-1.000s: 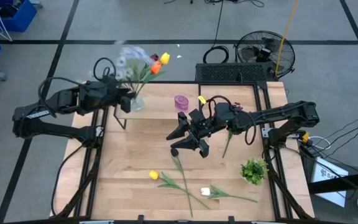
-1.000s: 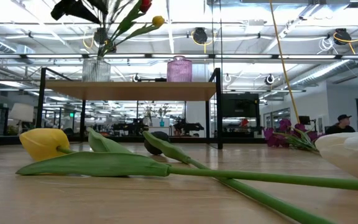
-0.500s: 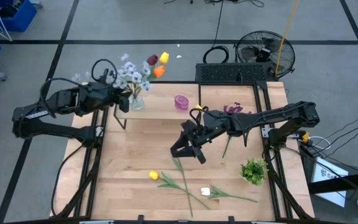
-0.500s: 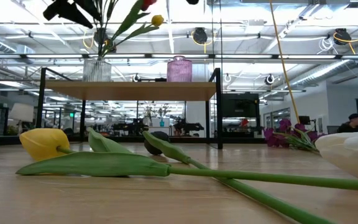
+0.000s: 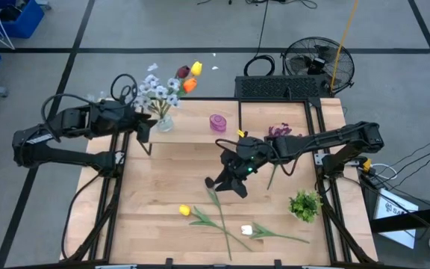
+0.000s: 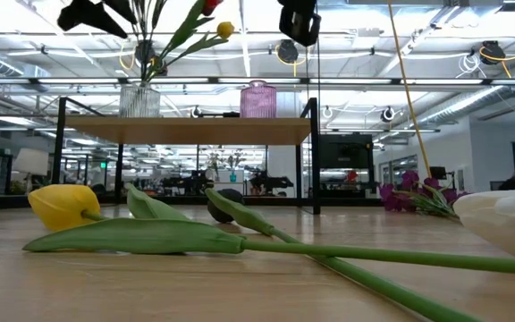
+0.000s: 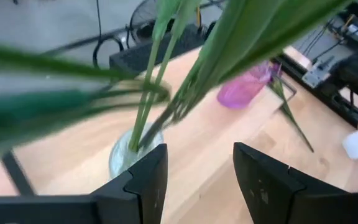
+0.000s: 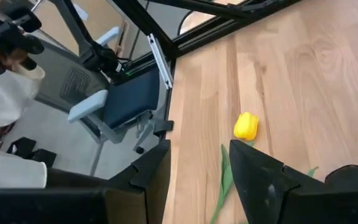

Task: Pick and place flowers into a vace then onto a shelf
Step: Put the violet flowers into the violet vase on the shelf

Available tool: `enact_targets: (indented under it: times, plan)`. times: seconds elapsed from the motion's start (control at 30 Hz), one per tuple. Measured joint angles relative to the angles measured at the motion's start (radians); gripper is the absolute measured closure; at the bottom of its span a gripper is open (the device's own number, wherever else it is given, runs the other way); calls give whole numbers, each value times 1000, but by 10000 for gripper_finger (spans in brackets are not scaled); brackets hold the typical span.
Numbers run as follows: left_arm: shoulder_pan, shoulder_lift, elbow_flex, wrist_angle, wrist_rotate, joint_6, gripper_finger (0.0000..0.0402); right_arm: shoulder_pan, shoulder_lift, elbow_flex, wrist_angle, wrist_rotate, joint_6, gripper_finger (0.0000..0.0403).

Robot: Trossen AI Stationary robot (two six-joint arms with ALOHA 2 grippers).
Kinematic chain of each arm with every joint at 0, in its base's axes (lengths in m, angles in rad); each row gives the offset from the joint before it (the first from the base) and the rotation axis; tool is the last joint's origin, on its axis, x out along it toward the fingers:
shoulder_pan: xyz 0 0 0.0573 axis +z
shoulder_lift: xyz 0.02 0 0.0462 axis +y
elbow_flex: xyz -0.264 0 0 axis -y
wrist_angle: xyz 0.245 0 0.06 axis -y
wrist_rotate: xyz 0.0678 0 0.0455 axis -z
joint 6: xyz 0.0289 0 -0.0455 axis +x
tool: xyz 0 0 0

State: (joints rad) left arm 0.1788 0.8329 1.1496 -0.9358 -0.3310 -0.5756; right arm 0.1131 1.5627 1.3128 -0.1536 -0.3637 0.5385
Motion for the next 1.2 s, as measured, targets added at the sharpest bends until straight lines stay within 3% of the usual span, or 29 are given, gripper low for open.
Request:
enact_targets:
  times: [0.17,0.27,0.37,0.57,0.67,0.77,0.93,1.2]
  plan:
    - [0,-35,0,-70,54,-35,215,-10,0,0,-58,1,0,248]
    - [0,-52,0,-68,129,-33,215,-19,0,0,-197,5,16,248]
    - [0,-68,0,-68,172,-12,215,-22,0,0,-366,78,52,248]
    - [0,-88,0,-96,90,-25,215,-36,0,0,-686,312,104,248]
    - [0,-80,0,-155,18,-36,215,-49,0,0,-793,389,161,248]
    - [0,-73,0,-147,13,-45,215,-61,0,0,-834,421,184,248]
    - [0,-67,0,-79,66,-6,215,-68,0,0,-721,417,161,248]
    - [0,-69,0,-5,66,-2,215,-68,0,0,-93,282,33,248]
